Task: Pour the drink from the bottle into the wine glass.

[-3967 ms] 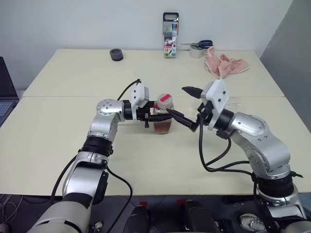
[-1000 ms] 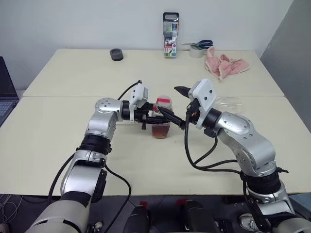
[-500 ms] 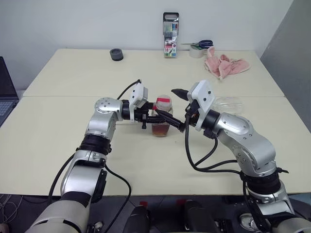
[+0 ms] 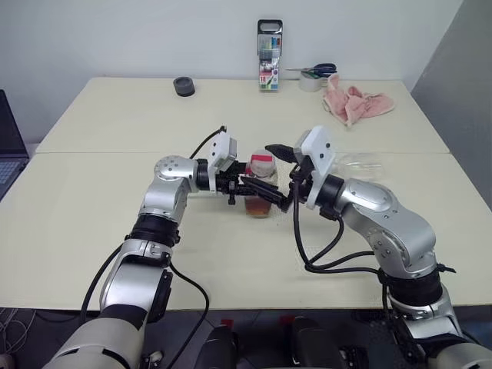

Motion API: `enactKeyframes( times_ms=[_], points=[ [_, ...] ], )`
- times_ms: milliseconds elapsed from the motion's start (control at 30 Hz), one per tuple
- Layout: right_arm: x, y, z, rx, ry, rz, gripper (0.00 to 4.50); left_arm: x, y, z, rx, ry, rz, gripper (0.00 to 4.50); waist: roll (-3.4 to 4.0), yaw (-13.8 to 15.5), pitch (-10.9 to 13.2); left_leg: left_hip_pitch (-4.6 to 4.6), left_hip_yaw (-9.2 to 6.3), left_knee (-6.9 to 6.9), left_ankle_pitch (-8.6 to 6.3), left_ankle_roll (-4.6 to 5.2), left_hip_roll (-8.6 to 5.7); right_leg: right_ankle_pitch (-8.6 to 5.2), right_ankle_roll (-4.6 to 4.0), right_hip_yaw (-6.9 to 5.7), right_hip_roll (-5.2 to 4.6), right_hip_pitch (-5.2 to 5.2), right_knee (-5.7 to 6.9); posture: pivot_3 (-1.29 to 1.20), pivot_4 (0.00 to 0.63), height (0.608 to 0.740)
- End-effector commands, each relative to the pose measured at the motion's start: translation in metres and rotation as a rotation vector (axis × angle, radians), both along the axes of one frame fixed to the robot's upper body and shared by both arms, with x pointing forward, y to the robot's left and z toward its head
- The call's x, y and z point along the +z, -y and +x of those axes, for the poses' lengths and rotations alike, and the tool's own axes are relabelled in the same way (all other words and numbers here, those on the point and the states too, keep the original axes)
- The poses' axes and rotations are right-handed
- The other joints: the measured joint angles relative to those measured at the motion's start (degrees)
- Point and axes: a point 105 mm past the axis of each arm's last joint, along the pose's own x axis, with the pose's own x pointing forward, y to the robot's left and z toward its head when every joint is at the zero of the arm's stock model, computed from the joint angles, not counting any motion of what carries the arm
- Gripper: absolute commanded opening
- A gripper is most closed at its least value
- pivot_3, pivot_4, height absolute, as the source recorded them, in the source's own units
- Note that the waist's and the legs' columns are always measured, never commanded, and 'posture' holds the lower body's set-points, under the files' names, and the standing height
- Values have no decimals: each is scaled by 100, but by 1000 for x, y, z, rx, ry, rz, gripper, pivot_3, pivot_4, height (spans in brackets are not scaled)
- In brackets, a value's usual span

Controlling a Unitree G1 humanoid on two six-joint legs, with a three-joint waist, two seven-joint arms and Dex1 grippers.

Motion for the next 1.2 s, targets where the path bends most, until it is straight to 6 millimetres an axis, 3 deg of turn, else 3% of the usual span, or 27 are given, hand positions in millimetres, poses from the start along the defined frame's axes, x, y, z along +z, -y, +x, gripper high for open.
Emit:
enactKeyframes(
  times_ms=[33, 200, 233, 300, 467, 533, 767, 867, 967, 1133, 1200],
  points=[
    [16, 0, -6, 22, 45, 38, 4500, 15, 2, -4, -15, 56, -43, 1680, 0, 0, 0, 0, 0, 0, 0, 0, 0, 0, 0, 0, 0, 0, 0, 0, 150, 740],
    [18, -2, -5, 29, 33, 54, 4500, 15, 3, -5, -18, 58, -40, 1680, 0, 0, 0, 0, 0, 0, 0, 0, 0, 0, 0, 0, 0, 0, 0, 0, 150, 740],
    [17, -3, -4, 28, 30, 53, 4325, 15, 4, -6, -18, 58, -39, 1680, 0, 0, 0, 0, 0, 0, 0, 0, 0, 0, 0, 0, 0, 0, 0, 0, 150, 740],
    [17, -3, -3, 24, 28, 54, 3920, 15, 4, -6, -19, 56, -38, 1680, 0, 0, 0, -1, 0, 0, 0, 0, 0, 0, 0, 0, 0, 0, 0, 0, 150, 740],
    [19, -3, -1, 15, 50, 44, 2152, 14, 5, -7, -19, 53, -40, 1679, 0, 0, 0, 0, 1, 0, 0, 0, 0, 0, 0, 1, 0, 0, 0, 0, 150, 740],
    [19, -3, -1, 11, 65, 39, 1785, 13, 5, -7, -18, 52, -40, 1677, 0, 0, 0, -1, 0, 0, 0, 0, 0, 0, 0, 0, 0, 0, 0, 0, 150, 740],
    [25, 6, -1, -45, 247, -29, 1738, 10, 4, -9, -8, 39, -42, 1671, 0, 0, 0, 0, 1, 0, 0, 0, -1, 0, 0, 0, 0, 0, -1, 0, 150, 740],
    [34, 16, -7, -28, 192, 117, 1730, 7, 1, -10, 8, 29, -47, 1671, 0, 2, 0, -1, 0, 0, 0, 0, 1, 0, 0, -1, 0, 0, -1, 0, 150, 740],
    [35, 39, -7, -80, 103, 235, 1727, 5, -7, -7, 59, 17, -52, 1671, 0, 9, 0, -2, 0, 0, 0, 0, 1, 0, 0, 1, -2, 0, -1, 0, 150, 740],
    [-5, 78, 8, -305, 40, 149, 1726, 5, -23, -1, 165, -2, -79, 1671, 0, 13, 0, -1, 0, -1, -1, 1, -2, 0, 0, 1, -3, 1, -1, 0, 150, 740],
    [-44, 100, 18, -463, -44, 77, 1726, 9, -35, 4, 235, -8, -103, 1671, 0, 13, 0, -1, 2, -2, -1, 1, -1, 0, 0, 2, -2, 1, 0, 0, 150, 740]
  ],
)
